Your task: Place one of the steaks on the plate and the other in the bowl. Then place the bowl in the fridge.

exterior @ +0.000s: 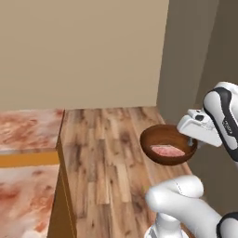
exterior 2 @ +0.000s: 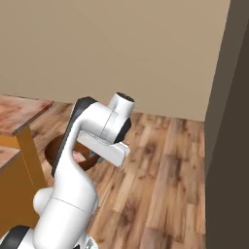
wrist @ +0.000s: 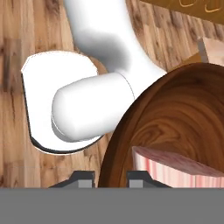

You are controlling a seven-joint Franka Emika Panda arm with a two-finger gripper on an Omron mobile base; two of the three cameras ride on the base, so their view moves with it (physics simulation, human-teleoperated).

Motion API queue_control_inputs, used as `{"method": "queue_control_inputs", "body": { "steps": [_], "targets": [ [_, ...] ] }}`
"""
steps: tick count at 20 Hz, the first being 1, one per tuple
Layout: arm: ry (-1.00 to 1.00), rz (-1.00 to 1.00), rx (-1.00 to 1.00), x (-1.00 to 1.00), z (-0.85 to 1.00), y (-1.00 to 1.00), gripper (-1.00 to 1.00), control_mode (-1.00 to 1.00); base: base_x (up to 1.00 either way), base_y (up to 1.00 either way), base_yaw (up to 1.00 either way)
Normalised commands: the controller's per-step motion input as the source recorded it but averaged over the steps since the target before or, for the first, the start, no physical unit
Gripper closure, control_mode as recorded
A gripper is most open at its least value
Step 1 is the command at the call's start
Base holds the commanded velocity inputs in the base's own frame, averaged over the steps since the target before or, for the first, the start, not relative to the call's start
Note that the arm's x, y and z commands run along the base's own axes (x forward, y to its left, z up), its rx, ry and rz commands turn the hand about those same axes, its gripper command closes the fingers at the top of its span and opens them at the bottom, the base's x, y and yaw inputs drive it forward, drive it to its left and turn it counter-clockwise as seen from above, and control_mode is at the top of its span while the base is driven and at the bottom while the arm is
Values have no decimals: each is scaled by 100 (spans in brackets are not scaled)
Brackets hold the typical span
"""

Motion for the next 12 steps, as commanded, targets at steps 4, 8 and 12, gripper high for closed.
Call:
{"method": "queue_control_inputs", "body": {
  "steps": [4,8,12],
  "targets": [
    [0,0,0,0,0,0,100,100,100,-16,40],
    [0,0,0,0,0,0,100,100,100,-56,41],
    [0,0,0,0,0,0,100,100,100,-53,39]
  ]
}}
